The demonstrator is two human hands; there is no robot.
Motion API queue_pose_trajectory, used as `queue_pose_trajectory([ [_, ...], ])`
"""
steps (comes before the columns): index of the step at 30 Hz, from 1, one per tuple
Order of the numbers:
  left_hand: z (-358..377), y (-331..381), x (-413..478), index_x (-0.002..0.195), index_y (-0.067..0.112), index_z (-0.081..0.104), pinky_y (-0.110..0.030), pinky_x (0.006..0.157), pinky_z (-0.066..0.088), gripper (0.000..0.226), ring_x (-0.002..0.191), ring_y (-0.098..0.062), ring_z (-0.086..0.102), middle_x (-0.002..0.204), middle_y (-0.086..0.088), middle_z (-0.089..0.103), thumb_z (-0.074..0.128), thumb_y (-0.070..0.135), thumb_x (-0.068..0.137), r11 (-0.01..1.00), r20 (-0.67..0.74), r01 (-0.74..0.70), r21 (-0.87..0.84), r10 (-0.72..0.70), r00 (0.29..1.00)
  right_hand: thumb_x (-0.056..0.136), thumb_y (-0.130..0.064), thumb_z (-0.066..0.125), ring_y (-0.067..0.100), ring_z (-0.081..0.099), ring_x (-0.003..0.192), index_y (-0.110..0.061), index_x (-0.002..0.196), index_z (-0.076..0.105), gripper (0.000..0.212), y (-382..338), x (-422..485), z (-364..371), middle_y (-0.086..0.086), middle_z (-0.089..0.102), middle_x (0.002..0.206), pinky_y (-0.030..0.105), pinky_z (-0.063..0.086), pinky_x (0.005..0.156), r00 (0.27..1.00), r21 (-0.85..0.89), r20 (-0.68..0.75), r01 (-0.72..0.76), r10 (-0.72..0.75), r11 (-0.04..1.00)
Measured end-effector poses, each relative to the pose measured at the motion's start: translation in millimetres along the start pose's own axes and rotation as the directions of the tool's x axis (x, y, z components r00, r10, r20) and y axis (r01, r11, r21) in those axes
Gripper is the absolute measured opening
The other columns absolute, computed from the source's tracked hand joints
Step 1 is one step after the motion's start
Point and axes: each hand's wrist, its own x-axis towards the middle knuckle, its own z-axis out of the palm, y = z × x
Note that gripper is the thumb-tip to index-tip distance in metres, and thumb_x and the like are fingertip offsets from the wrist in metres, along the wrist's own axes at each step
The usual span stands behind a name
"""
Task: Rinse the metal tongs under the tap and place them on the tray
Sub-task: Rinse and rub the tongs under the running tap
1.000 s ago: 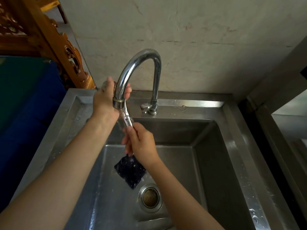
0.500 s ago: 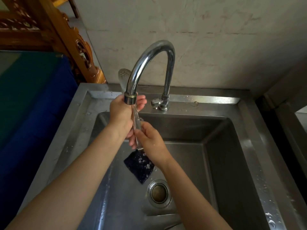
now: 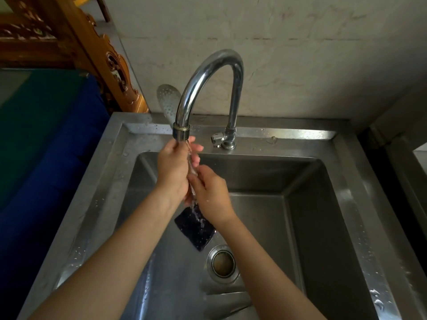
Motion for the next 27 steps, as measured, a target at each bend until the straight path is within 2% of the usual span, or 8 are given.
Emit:
queue_pose_trajectory([
  [4, 6.2, 4.4, 12.9, 0.077, 0.011, 0.056, -0.016, 0.034, 0.031, 0.022, 0.034, -0.005, 0.039, 0.046, 0.004, 0.054, 0.044, 0.014, 0.095, 0.992, -0.003, 0.047, -0.118, -0.047, 0.999, 0.094, -0.008, 0.048, 0.008, 0.055, 0.084, -0.009, 0.11, 0.057, 0.019, -1.9, -10.3, -3.2, 0.004, 0.063, 0.097, 0.012, 0.042, 0.072, 0.988, -0.186, -0.097, 0.102, -0.121, 0.977],
  [8, 3.4, 8.0, 23.3, 0.069, 0.014, 0.053, -0.013, 0.029, 0.022, 0.031, 0.027, -0.003, 0.031, 0.041, 0.006, 0.043, 0.038, 0.015, 0.096, 0.989, -0.114, 0.081, -0.126, -0.096, 0.989, 0.089, -0.022, 0.058, 0.017, 0.046, 0.083, -0.016, 0.102, 0.066, 0.017, -1.8, -15.9, -9.0, -0.003, 0.067, 0.087, 0.026, 0.031, 0.075, 0.938, -0.549, -0.1, 0.227, -0.332, 0.805],
  [11, 3.6, 10.4, 20.5, 0.1, -0.003, 0.061, -0.012, 0.027, 0.023, 0.037, 0.025, -0.002, 0.031, 0.031, 0.01, 0.038, 0.035, 0.023, 0.098, 0.983, -0.068, 0.156, -0.095, -0.163, 0.984, 0.091, -0.024, 0.056, 0.012, 0.039, 0.089, -0.017, 0.093, 0.069, 0.015, -0.7, -12.0, -12.8, 0.001, 0.062, 0.092, 0.016, 0.028, 0.078, 0.978, -0.374, -0.091, 0.143, -0.19, 0.916],
  [15, 12.8, 11.4, 10.2, 0.056, 0.011, 0.041, -0.011, 0.029, 0.016, 0.044, 0.023, -0.007, 0.026, 0.029, 0.007, 0.033, 0.029, 0.02, 0.097, 0.983, 0.071, 0.124, -0.135, -0.116, 0.991, 0.093, -0.014, 0.048, 0.006, 0.048, 0.087, -0.01, 0.109, 0.051, 0.017, -10.3, 0.5, -9.6, 0.01, 0.055, 0.108, 0.011, 0.039, 0.073, 0.992, -0.034, -0.123, -0.011, 0.006, 0.999],
  [17, 15.6, 10.1, 4.5, 0.054, 0.012, 0.037, -0.012, 0.029, 0.017, 0.043, 0.023, -0.008, 0.027, 0.029, 0.006, 0.033, 0.028, 0.016, 0.096, 0.99, 0.081, 0.092, -0.106, -0.084, 0.993, 0.093, -0.014, 0.045, 0.016, 0.057, 0.089, -0.01, 0.115, 0.045, 0.022, -12.9, 6.3, -7.2, 0.01, 0.058, 0.109, 0.023, 0.047, 0.072, 0.997, -0.09, -0.028, -0.077, 0.075, 0.993],
  [21, 8.9, 5.3, -3.8, 0.063, 0.015, 0.048, -0.017, 0.033, 0.027, 0.03, 0.033, -0.005, 0.034, 0.039, 0.01, 0.042, 0.037, 0.01, 0.091, 0.998, -0.02, -0.061, -0.015, 0.061, 0.998, 0.098, -0.019, 0.036, 0.026, 0.054, 0.07, -0.008, 0.082, 0.048, 0.022, -15.4, 13.1, -5.0, 0.014, 0.059, 0.079, 0.04, 0.045, 0.065, 0.99, -0.179, 0.066, -0.111, 0.124, 0.978],
  [25, 2.1, -3.4, -10.1, 0.092, 0.013, 0.052, -0.02, 0.065, 0.045, 0.006, 0.067, -0.007, 0.056, 0.075, 0.004, 0.056, 0.045, 0.013, 0.094, 0.929, -0.085, -0.259, 0.265, 0.29, 0.953, 0.098, -0.025, 0.039, 0.028, 0.051, 0.065, -0.008, 0.073, 0.048, 0.032, -20.2, 17.9, 2.4, 0.014, 0.056, 0.07, 0.046, 0.047, 0.064, 0.995, -0.15, 0.015, -0.096, 0.1, 0.984],
  [27, -1.8, -7.7, -8.2, 0.107, 0.013, 0.053, -0.024, 0.076, 0.048, 0.016, 0.085, -0.01, 0.06, 0.09, 0.003, 0.06, 0.041, 0.016, 0.097, 0.893, -0.109, -0.258, 0.369, 0.317, 0.942, 0.096, -0.026, 0.045, 0.024, 0.049, 0.059, -0.011, 0.066, 0.045, 0.033, -22.4, 15.6, 5.8, 0.01, 0.054, 0.063, 0.043, 0.045, 0.058, 0.993, -0.023, -0.031, -0.117, 0.116, 0.993],
])
